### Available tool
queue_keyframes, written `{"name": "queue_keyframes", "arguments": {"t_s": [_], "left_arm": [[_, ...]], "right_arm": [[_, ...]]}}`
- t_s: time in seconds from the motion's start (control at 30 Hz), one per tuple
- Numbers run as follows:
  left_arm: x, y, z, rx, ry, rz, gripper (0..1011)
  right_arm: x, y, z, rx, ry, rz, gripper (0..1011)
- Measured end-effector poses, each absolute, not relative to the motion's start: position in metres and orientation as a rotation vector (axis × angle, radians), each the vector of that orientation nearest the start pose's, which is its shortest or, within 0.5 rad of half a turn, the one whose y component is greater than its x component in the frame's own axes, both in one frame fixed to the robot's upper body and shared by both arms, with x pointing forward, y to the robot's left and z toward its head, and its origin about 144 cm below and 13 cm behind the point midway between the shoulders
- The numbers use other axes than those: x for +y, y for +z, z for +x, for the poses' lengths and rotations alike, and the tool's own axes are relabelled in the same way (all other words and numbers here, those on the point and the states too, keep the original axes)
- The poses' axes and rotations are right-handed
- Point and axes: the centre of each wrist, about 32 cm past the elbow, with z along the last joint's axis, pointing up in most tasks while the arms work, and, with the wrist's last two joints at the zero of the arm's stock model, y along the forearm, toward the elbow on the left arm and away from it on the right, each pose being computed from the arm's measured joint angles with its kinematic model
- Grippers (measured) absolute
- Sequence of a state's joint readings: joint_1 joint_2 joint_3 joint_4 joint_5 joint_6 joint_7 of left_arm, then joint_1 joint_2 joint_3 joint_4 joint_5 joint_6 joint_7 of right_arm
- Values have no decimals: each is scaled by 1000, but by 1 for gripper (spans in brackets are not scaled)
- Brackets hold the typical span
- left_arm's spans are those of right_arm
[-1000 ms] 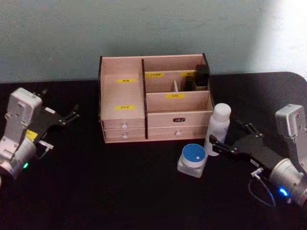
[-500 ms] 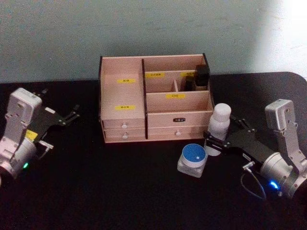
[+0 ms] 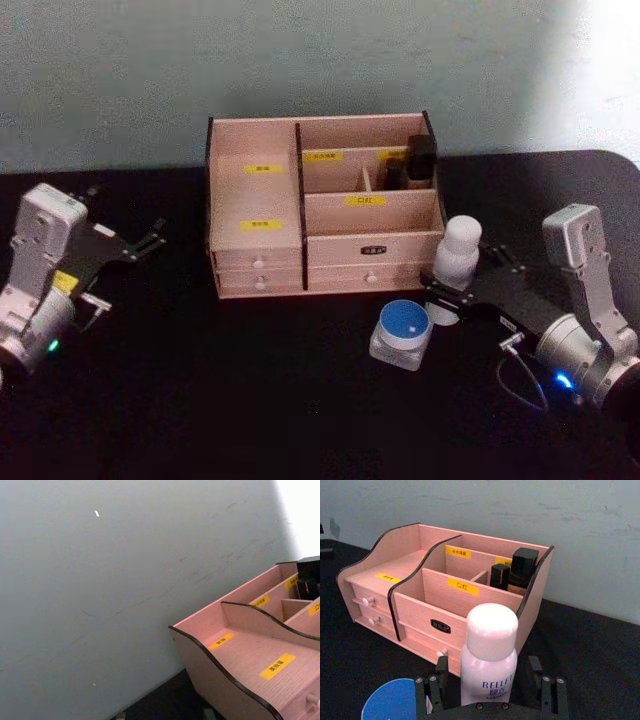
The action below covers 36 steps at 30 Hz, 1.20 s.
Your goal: Pick up the facial cleanser and watermelon frost from the table and place them into the tiered storage box.
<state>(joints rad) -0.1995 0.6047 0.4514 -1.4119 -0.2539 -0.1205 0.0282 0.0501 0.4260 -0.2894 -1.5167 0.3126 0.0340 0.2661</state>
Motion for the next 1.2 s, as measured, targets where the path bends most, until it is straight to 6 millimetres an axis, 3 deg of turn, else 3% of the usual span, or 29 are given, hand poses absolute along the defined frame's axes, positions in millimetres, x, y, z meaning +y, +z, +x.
{"name": "queue_keyframes", "arguments": {"t_s": [0.27, 0.53, 0.77, 1.2], "left_arm": [[310, 1140, 489, -285, 1248, 304, 1001], [310, 1140, 489, -285, 1248, 304, 1001], [310, 1140, 489, -285, 1248, 305, 1001], [310, 1140, 489, -285, 1248, 304, 1001]], "right_arm": [[-273, 1131, 460, 32, -1055, -196, 1002], [-273, 1131, 460, 32, -1055, -194, 835], [-273, 1131, 460, 32, -1055, -193, 611], [-274, 1131, 460, 32, -1055, -192, 591]]}}
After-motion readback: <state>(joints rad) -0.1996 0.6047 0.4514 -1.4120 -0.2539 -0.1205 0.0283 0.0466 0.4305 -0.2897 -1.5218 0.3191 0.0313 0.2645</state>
